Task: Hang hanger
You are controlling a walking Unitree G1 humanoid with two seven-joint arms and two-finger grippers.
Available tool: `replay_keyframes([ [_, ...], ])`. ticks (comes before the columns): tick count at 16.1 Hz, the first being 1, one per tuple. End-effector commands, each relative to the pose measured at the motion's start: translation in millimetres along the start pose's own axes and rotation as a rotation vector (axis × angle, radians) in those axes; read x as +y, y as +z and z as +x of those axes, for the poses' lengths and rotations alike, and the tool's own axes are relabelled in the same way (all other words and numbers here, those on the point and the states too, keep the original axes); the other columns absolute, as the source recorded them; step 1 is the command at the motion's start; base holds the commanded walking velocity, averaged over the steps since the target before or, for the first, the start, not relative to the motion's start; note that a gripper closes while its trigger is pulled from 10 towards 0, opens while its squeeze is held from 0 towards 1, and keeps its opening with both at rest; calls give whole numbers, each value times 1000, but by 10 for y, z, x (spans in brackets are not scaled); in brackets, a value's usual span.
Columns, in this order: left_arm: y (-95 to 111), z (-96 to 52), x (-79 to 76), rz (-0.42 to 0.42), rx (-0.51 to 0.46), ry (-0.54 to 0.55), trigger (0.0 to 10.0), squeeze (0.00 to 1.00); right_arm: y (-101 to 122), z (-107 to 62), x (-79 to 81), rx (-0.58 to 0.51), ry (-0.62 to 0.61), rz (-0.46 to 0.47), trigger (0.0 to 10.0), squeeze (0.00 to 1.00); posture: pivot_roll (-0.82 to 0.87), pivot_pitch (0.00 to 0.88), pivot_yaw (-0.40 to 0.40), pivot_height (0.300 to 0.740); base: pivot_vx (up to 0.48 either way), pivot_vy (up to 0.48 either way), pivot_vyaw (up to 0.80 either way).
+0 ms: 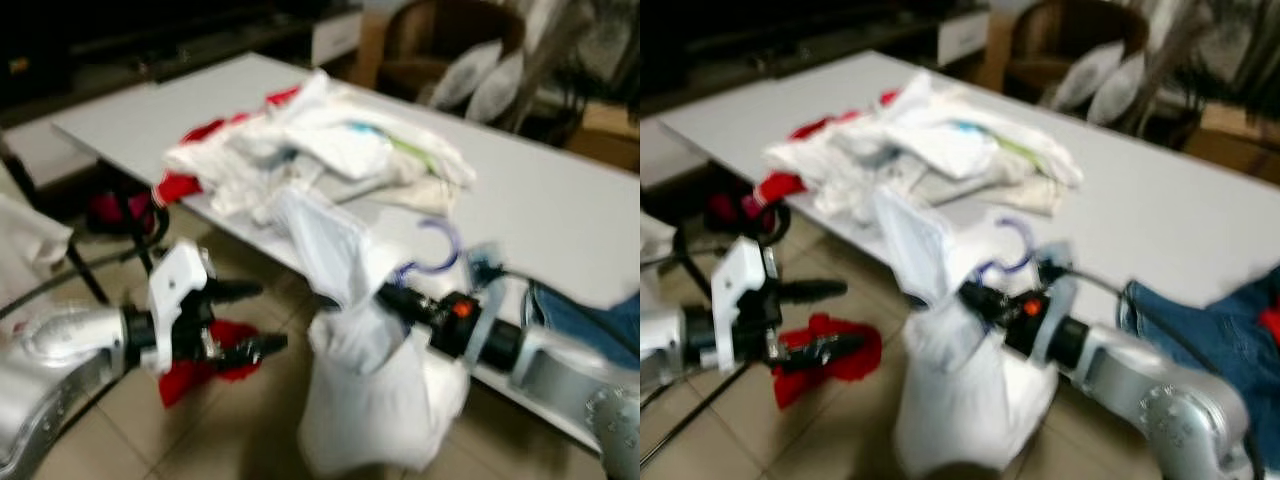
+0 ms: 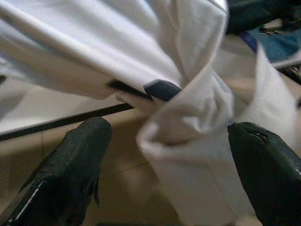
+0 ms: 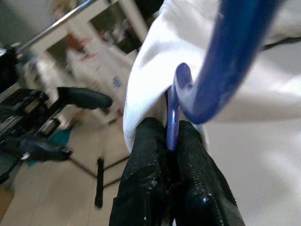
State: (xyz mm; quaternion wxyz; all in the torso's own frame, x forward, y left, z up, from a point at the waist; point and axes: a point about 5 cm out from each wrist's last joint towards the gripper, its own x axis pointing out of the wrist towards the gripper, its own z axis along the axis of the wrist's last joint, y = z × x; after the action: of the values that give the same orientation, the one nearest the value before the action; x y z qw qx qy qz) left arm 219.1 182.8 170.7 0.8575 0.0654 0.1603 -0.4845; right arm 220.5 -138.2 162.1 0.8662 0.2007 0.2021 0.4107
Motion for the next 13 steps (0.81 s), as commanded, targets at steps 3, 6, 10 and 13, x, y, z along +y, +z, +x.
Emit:
replay_keyframes([
  [3,79,30,111,-30,-156,165,10000,961,-45,42,46,45,10,-31,10000,0,-92,0,-17,740,0,0,760],
  [6,27,41,39,52,-25,26,10000,1000,-112,38,6,44,-65,-36,10000,0,-105,0,0,740,0,0,790],
  [10,-81,-141,99,137,174,-34,10000,1000,-119,31,-59,31,-76,-35,10000,0,-64,0,0,740,0,0,795],
  [13,95,-184,128,57,11,-19,10000,1000,-93,58,-105,26,-85,-70,10000,0,-59,0,5,740,0,0,754],
])
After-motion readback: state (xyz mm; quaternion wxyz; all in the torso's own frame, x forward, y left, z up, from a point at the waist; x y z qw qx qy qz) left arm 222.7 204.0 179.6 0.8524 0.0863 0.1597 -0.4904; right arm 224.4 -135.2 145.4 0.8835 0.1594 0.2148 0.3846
